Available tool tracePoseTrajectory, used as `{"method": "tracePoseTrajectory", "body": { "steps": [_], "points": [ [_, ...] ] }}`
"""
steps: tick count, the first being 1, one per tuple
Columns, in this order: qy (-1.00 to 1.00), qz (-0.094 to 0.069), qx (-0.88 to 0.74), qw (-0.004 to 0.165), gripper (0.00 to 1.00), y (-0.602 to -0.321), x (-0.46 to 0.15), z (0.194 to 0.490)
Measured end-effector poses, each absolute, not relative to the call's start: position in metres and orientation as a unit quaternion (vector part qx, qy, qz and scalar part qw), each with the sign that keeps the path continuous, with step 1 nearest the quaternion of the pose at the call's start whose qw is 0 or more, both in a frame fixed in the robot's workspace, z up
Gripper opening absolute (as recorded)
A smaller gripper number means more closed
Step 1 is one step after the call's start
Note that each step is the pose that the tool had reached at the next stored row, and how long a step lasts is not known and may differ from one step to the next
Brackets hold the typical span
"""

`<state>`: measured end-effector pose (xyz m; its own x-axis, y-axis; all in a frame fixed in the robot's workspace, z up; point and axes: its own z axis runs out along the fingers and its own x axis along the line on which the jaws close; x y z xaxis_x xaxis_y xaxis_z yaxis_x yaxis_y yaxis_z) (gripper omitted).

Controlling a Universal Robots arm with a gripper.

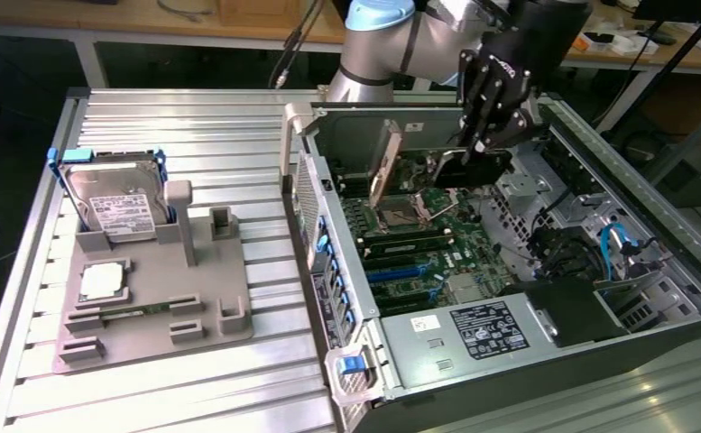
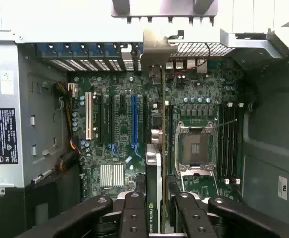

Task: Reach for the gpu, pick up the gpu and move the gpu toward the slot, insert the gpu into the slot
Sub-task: 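Insert the gpu into the slot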

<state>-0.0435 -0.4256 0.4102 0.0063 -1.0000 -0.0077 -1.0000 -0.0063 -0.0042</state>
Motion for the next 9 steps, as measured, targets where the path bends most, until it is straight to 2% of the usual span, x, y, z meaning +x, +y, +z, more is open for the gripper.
{"method": "tracePoseTrajectory", "body": {
  "steps": [1, 9],
  "points": [
    [0.705, -0.003, -0.709, 0.009, 0.27, -0.427, -0.043, 0.403],
    [0.705, -0.003, -0.709, 0.01, 0.27, -0.431, -0.044, 0.386]
  ]
}}
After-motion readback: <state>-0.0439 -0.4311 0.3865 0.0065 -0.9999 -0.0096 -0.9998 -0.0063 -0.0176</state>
